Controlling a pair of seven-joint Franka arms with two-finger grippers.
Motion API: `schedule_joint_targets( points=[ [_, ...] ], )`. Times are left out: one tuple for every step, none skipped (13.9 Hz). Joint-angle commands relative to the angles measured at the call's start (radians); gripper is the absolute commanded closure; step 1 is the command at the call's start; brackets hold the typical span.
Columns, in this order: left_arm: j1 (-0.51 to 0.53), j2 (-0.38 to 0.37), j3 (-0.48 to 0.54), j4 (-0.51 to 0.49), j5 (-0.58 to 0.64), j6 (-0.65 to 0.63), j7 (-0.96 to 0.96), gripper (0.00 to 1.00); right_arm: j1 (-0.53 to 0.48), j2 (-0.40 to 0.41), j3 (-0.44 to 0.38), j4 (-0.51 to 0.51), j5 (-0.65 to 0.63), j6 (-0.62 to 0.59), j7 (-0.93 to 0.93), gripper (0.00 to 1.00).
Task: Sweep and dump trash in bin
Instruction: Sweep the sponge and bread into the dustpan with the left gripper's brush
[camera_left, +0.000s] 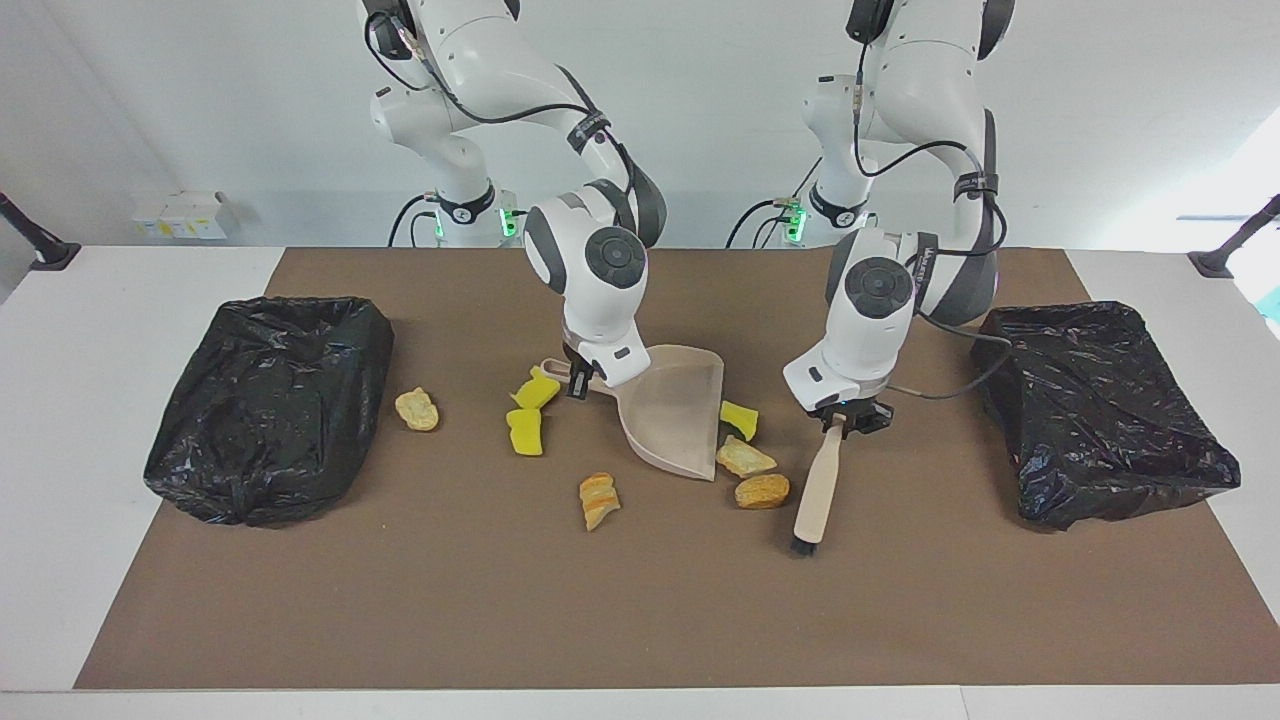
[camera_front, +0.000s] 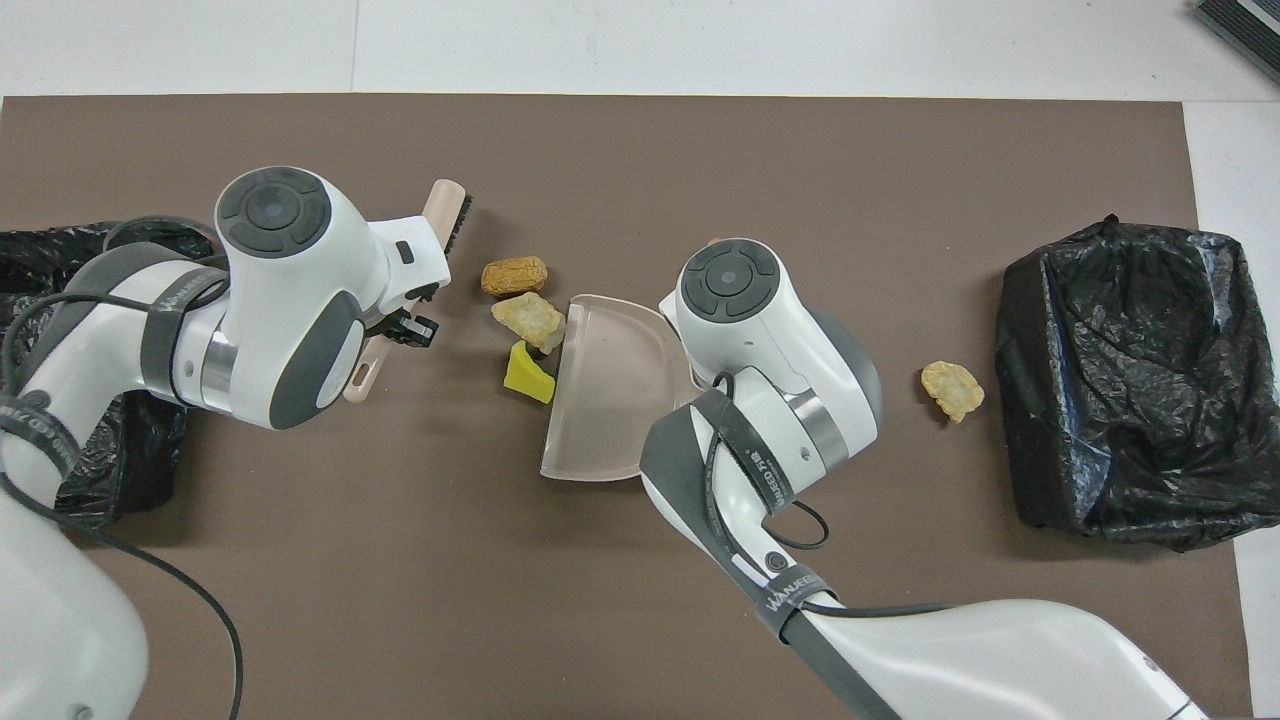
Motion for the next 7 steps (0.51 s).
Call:
schedule_joint_targets(
  points=[
    [-0.079, -0.107, 0.007, -0.155, -0.006, 0.01, -0.141, 1.0, -0.001, -0.028, 0.003, -0.033, -0.024, -0.015, -0.025, 1.0],
    [-0.11, -0.133, 0.007, -0.19, -0.029, 0.007, -0.187, 1.0, -0.001, -0.028, 0.004, -0.038, -0.024, -0.014, -0.025, 1.0],
    [-0.125, -0.159, 0.007, -0.207, -0.069, 0.0, -0.207, 1.0, -0.002, -0.031, 0.004, -0.045, -0.024, -0.009, -0.025, 1.0],
    [-0.142, -0.185, 0.007, -0.225, -0.115, -0.006, -0.221, 1.0, -0.002, -0.035, 0.004, -0.049, -0.024, -0.005, -0.025, 1.0],
    [-0.159, -0.21, 0.007, -0.244, -0.147, -0.014, -0.239, 1.0, -0.002, -0.035, 0.004, -0.05, -0.024, 0.0, -0.027, 1.0],
    [-0.179, -0.225, 0.006, -0.249, -0.176, -0.025, -0.273, 1.0, -0.004, -0.035, 0.004, -0.05, -0.024, 0.002, -0.028, 1.0],
    [-0.202, -0.23, 0.007, -0.247, -0.202, -0.043, -0.299, 1.0, -0.004, -0.033, 0.004, -0.05, -0.024, 0.003, -0.027, 1.0]
  ],
)
